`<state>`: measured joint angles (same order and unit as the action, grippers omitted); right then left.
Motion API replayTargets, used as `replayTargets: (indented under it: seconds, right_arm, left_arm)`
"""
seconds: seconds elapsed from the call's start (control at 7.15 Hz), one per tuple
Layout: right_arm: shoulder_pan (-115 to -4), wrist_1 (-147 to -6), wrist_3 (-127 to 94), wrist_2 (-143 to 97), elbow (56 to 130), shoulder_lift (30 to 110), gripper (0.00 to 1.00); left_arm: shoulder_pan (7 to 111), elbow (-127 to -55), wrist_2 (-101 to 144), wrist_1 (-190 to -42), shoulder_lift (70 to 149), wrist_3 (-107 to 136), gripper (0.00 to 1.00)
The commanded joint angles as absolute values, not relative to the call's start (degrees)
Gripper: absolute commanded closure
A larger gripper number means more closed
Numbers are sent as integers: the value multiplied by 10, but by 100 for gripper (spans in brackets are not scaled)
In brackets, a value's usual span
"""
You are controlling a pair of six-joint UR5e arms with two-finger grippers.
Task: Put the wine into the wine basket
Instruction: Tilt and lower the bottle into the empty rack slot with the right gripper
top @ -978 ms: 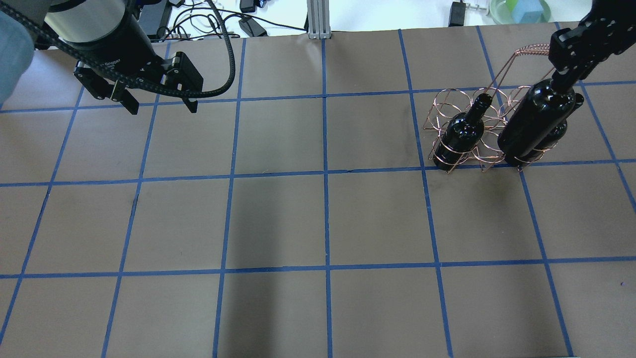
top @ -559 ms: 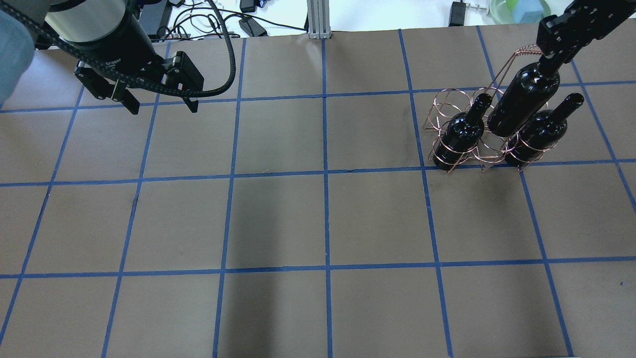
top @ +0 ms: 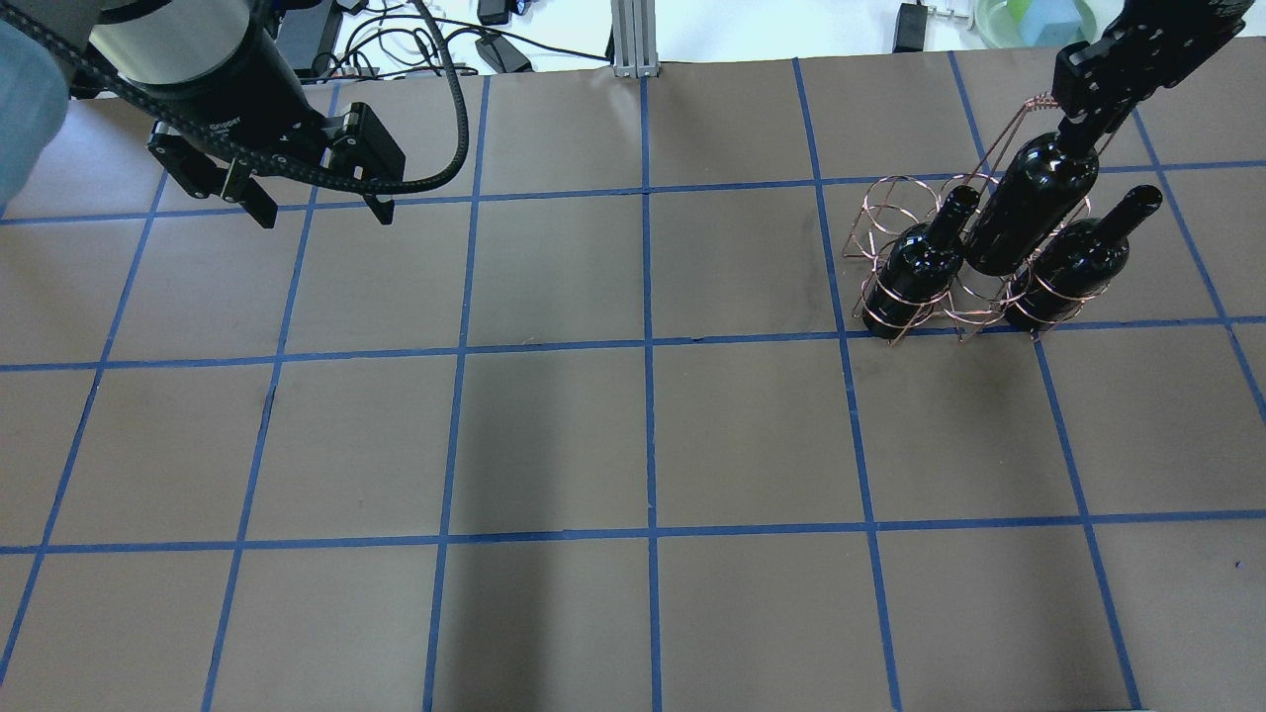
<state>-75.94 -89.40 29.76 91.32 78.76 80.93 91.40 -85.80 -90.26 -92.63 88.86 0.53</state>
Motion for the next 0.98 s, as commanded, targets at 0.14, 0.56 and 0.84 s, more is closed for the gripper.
replayTargets:
  seconds: [0.14, 0.56, 0.84]
  right_arm:
    - [-759, -895, 298, 911, 790, 804, 100]
    - [-759, -901, 298, 911, 791, 792, 100]
    - [-759, -901, 298, 911, 794, 791, 100]
  left_arm:
    - [914, -858, -903, -926, 889, 5, 0]
    - [914, -859, -903, -927, 889, 5, 0]
    - [914, -859, -904, -927, 889, 5, 0]
